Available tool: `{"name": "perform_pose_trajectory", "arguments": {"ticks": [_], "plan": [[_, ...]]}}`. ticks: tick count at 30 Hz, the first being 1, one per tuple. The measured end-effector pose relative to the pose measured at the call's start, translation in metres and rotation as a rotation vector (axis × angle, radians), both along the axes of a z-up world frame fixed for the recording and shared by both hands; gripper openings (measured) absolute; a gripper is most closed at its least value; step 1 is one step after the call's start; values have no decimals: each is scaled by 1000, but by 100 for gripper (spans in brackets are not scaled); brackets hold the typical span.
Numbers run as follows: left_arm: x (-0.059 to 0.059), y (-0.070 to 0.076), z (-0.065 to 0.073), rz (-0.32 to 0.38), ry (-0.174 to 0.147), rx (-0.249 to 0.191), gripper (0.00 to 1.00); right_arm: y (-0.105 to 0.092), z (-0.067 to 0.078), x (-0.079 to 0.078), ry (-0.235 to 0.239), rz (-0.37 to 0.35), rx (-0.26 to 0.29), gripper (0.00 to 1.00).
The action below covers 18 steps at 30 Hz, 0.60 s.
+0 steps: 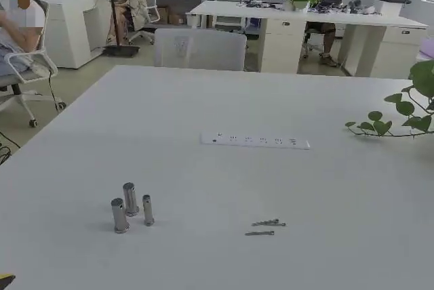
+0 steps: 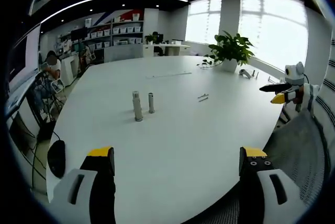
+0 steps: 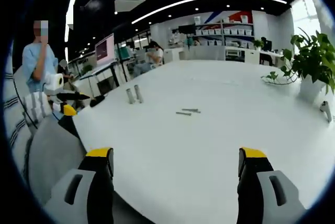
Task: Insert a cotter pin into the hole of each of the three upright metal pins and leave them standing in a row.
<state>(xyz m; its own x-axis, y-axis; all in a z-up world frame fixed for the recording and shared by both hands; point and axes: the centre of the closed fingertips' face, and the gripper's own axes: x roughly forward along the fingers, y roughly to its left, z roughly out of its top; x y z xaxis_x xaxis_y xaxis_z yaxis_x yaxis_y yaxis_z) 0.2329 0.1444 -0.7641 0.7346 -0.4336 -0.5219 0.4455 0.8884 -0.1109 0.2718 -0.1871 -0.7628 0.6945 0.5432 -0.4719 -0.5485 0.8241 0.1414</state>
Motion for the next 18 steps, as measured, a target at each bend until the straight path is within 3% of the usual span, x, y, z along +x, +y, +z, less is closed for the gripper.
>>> {"name": "perform_pose_trajectory", "arguments": {"ticks": [18], "plan": [[-1,-2,-3,-21,15,7,99,-1,-1,-3,10,4,-11,100]]}}
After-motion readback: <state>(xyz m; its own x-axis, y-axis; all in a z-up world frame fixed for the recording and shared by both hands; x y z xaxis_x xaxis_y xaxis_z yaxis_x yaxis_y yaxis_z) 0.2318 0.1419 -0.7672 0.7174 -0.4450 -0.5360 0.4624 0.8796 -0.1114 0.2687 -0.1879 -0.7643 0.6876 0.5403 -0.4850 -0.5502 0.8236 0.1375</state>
